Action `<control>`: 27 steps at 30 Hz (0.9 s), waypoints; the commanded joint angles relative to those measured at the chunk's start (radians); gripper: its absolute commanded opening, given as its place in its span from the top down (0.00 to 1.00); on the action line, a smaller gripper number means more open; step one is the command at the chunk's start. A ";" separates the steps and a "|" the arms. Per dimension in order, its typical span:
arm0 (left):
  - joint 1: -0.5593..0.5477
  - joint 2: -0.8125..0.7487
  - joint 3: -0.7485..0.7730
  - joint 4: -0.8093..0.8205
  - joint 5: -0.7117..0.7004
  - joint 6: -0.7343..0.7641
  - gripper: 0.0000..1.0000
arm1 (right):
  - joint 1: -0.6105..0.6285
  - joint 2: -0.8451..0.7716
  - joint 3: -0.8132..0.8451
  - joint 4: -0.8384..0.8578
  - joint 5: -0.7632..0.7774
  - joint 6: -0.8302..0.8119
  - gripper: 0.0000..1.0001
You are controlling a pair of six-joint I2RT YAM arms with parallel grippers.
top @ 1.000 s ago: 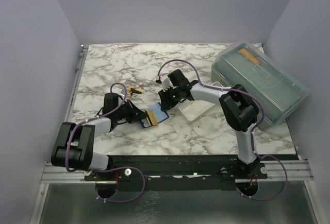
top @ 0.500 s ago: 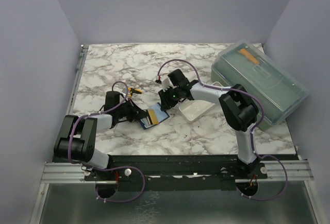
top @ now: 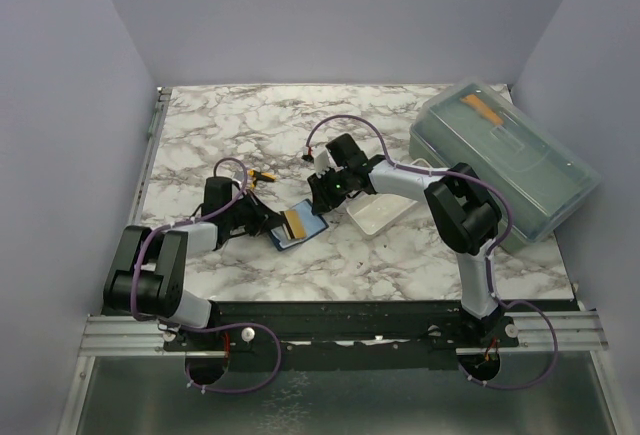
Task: Put the credit cards into the card holder
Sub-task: Insert the credit card into the card holder.
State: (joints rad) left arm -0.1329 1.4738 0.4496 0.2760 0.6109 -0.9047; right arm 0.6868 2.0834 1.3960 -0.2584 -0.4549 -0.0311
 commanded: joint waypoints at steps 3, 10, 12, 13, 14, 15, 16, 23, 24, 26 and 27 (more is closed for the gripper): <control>0.003 -0.038 -0.027 0.036 -0.126 -0.014 1.00 | -0.002 0.106 -0.042 -0.058 0.088 -0.041 0.72; -0.028 -0.028 -0.063 0.104 -0.146 -0.070 1.00 | -0.001 0.107 -0.035 -0.061 0.064 -0.026 0.73; -0.034 -0.037 -0.084 0.125 -0.170 -0.087 1.00 | -0.001 0.101 -0.040 -0.061 0.060 -0.006 0.73; -0.037 -0.044 -0.097 0.141 -0.179 -0.097 1.00 | -0.001 0.095 -0.047 -0.057 0.056 0.005 0.73; -0.037 -0.052 -0.109 0.154 -0.186 -0.104 1.00 | -0.001 0.086 -0.058 -0.052 0.051 0.017 0.73; -0.039 -0.060 -0.118 0.161 -0.193 -0.109 1.00 | -0.001 0.075 -0.068 -0.043 0.050 0.026 0.74; -0.044 -0.070 -0.127 0.167 -0.205 -0.115 1.00 | -0.001 0.066 -0.078 -0.036 0.051 0.055 0.74; -0.113 -0.062 -0.151 0.228 -0.276 -0.139 1.00 | -0.001 0.049 -0.108 0.027 0.005 0.168 0.74; -0.128 -0.055 -0.147 0.230 -0.290 -0.140 1.00 | -0.001 0.053 -0.109 0.033 -0.004 0.183 0.74; -0.154 -0.046 -0.141 0.236 -0.322 -0.142 1.00 | -0.001 0.057 -0.113 0.048 -0.012 0.206 0.74; -0.161 -0.048 -0.143 0.238 -0.340 -0.143 1.00 | -0.001 0.058 -0.115 0.052 -0.014 0.216 0.74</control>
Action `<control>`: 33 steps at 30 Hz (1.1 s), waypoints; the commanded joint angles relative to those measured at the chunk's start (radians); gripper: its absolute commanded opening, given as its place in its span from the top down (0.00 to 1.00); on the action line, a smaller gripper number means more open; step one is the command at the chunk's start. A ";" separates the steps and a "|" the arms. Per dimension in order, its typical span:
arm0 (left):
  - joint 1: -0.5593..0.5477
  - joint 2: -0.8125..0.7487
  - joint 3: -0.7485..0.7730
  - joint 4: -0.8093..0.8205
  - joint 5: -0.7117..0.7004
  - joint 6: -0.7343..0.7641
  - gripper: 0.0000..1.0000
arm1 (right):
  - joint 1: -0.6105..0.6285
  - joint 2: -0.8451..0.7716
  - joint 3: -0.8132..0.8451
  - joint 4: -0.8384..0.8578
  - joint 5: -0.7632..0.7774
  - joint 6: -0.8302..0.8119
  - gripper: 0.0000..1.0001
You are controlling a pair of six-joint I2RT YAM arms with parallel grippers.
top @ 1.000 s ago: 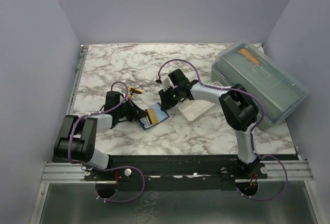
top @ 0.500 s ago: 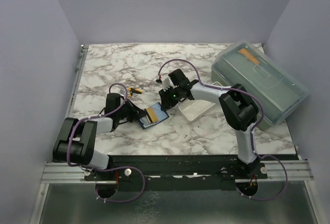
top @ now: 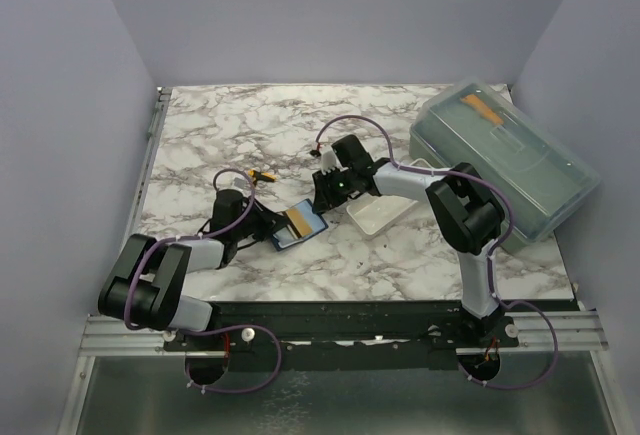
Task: Put the credit cards into the card holder
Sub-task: Insert the credit card into the card holder.
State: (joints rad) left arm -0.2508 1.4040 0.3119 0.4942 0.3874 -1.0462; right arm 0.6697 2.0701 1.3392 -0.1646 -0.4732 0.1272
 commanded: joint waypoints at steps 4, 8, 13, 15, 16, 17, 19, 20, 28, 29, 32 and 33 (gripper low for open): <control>-0.056 0.035 -0.001 0.022 -0.135 0.027 1.00 | 0.016 0.074 -0.060 -0.036 0.001 0.074 0.75; -0.058 0.070 0.018 0.009 -0.086 0.020 0.96 | 0.016 0.077 -0.060 -0.046 0.012 0.068 0.75; -0.059 0.043 0.048 -0.152 -0.085 0.044 0.74 | 0.016 0.077 -0.059 -0.054 0.015 0.057 0.75; -0.058 0.022 0.062 -0.208 -0.093 0.064 0.69 | 0.015 0.082 -0.052 -0.061 0.018 0.050 0.75; -0.059 0.014 0.066 -0.233 -0.097 0.071 0.65 | 0.015 0.087 -0.046 -0.070 0.025 0.047 0.75; -0.058 0.009 0.079 -0.271 -0.107 0.074 0.54 | 0.015 0.091 -0.039 -0.077 0.029 0.045 0.75; -0.058 0.001 0.088 -0.300 -0.112 0.081 0.52 | 0.016 0.094 -0.037 -0.076 0.030 0.045 0.76; -0.058 0.003 0.088 -0.300 -0.111 0.081 0.52 | 0.016 0.094 -0.035 -0.074 0.029 0.046 0.76; -0.099 0.097 0.178 -0.263 -0.093 0.068 0.62 | 0.016 0.101 -0.031 -0.073 0.015 0.077 0.76; -0.114 0.111 0.195 -0.263 -0.099 0.059 0.62 | 0.016 0.099 -0.031 -0.070 0.013 0.088 0.76; -0.131 0.100 0.190 -0.265 -0.132 0.043 0.61 | 0.016 0.087 -0.038 -0.053 -0.003 0.106 0.76; -0.131 0.081 0.175 -0.273 -0.142 0.047 0.59 | 0.016 0.087 -0.036 -0.060 0.003 0.107 0.76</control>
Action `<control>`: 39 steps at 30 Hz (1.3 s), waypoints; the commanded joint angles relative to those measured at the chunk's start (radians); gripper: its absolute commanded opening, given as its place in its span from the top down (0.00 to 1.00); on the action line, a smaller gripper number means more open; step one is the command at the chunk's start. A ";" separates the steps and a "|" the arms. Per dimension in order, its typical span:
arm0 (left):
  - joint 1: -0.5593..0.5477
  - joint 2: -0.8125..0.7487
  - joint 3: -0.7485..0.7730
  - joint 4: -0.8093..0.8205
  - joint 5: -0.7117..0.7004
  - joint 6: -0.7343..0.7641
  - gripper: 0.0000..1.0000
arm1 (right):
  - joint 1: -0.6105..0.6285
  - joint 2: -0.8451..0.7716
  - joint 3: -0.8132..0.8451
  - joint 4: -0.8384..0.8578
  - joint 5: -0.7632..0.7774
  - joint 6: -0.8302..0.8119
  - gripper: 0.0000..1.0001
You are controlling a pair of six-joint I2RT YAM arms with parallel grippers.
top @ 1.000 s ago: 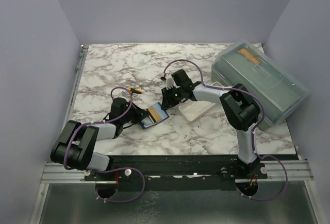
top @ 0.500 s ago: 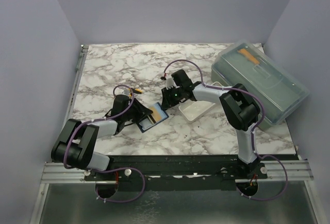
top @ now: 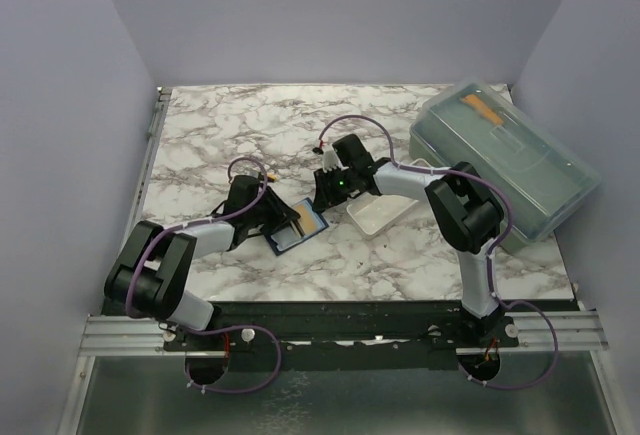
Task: Put the credit cards into the card holder
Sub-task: Insert the credit card into the card holder.
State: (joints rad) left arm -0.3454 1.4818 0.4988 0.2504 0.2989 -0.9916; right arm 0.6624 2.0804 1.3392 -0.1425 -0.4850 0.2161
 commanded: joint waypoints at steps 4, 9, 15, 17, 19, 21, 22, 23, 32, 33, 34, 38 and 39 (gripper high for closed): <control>-0.033 -0.083 -0.021 -0.135 -0.066 0.038 0.53 | 0.023 0.077 -0.032 -0.098 0.030 0.016 0.76; -0.032 -0.163 -0.005 -0.292 -0.090 0.045 0.51 | 0.023 0.069 -0.043 -0.094 0.030 0.024 0.76; -0.033 -0.123 0.002 -0.256 -0.052 0.016 0.50 | 0.023 0.074 -0.037 -0.104 0.035 0.023 0.76; -0.038 -0.080 0.013 -0.197 -0.003 0.015 0.51 | 0.023 0.077 -0.032 -0.104 0.034 0.031 0.77; -0.051 -0.051 0.017 -0.154 0.008 0.012 0.53 | 0.022 0.076 -0.037 -0.091 0.026 0.041 0.77; -0.064 -0.041 0.015 -0.106 0.006 0.004 0.55 | 0.024 0.081 -0.035 -0.093 0.021 0.042 0.78; -0.072 -0.041 0.015 -0.084 0.004 -0.002 0.57 | 0.025 0.082 -0.033 -0.096 0.021 0.043 0.78; -0.081 -0.040 0.017 -0.066 0.003 -0.006 0.59 | 0.025 0.083 -0.034 -0.096 0.022 0.046 0.78; -0.120 -0.056 0.049 -0.047 -0.011 -0.016 0.60 | 0.025 0.067 -0.042 -0.089 0.029 0.071 0.78; -0.119 -0.073 0.043 -0.082 -0.035 -0.008 0.57 | 0.024 0.063 -0.043 -0.093 0.030 0.071 0.78; -0.120 -0.089 0.044 -0.123 -0.053 0.009 0.56 | 0.025 0.056 -0.044 -0.102 0.033 0.070 0.77; -0.118 -0.155 0.048 -0.247 -0.081 0.083 0.53 | 0.024 0.017 -0.067 -0.112 0.056 0.070 0.73; -0.117 -0.176 0.049 -0.283 -0.080 0.097 0.53 | 0.023 0.012 -0.065 -0.119 0.057 0.069 0.73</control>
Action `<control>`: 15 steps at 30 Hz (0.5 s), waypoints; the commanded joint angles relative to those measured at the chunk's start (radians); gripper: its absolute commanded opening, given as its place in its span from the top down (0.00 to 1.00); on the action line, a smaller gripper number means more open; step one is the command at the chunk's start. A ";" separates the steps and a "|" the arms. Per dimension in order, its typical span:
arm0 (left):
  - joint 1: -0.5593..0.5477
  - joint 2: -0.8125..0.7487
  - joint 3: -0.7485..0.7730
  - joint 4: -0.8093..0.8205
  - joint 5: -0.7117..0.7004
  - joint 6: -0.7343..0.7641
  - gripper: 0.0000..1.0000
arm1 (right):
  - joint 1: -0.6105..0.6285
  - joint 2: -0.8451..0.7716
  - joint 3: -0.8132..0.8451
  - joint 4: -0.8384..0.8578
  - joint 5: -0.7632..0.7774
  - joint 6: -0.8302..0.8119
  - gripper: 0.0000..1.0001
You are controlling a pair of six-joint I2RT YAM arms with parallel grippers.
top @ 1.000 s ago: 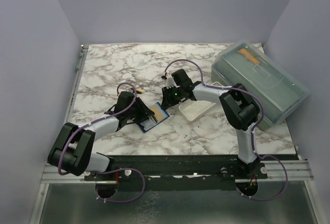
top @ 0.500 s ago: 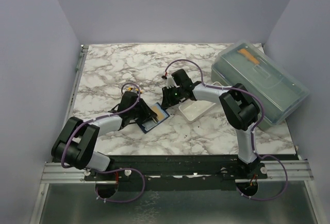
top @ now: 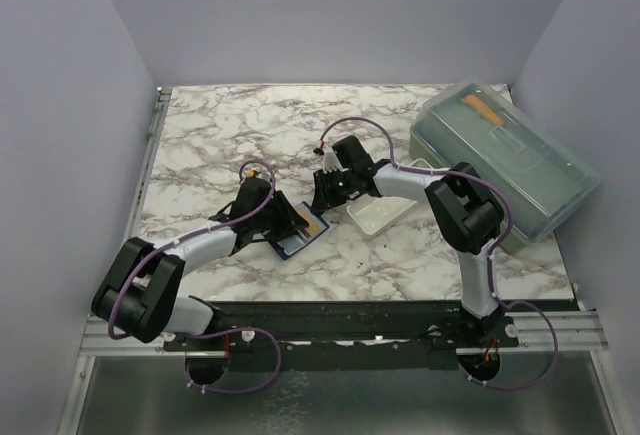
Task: Put the credit cards into the card holder
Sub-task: Insert the credit card into the card holder.
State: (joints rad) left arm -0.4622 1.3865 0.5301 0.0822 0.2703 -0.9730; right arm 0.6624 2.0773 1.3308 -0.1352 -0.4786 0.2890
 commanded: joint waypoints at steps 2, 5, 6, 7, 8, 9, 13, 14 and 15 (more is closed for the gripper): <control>0.000 -0.123 0.018 -0.150 -0.039 0.093 0.53 | 0.024 0.005 -0.053 -0.133 0.042 0.000 0.71; 0.000 -0.164 0.020 -0.158 0.002 0.095 0.53 | 0.025 -0.014 -0.058 -0.127 0.021 0.012 0.67; 0.000 -0.166 0.024 -0.161 0.004 0.096 0.55 | 0.024 -0.020 -0.061 -0.124 0.017 0.016 0.66; 0.000 -0.166 0.028 -0.160 0.004 0.097 0.57 | 0.023 -0.024 -0.062 -0.123 0.015 0.020 0.64; 0.000 -0.160 0.034 -0.159 0.003 0.096 0.60 | 0.023 -0.029 -0.061 -0.124 0.013 0.025 0.63; 0.000 -0.153 0.039 -0.158 0.005 0.097 0.64 | 0.023 -0.034 -0.062 -0.125 0.013 0.029 0.61; 0.004 -0.086 0.054 -0.124 0.001 0.117 0.79 | 0.023 -0.064 -0.077 -0.110 0.012 0.047 0.57; 0.005 -0.067 0.055 -0.114 0.001 0.120 0.81 | 0.022 -0.065 -0.074 -0.112 0.009 0.049 0.57; 0.006 -0.047 0.053 -0.102 0.001 0.119 0.84 | 0.022 -0.064 -0.071 -0.117 0.000 0.046 0.57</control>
State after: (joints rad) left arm -0.4622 1.2686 0.5606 -0.0475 0.2619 -0.8818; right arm 0.6796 2.0243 1.2865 -0.1688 -0.4843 0.3264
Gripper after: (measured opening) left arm 0.220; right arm 0.430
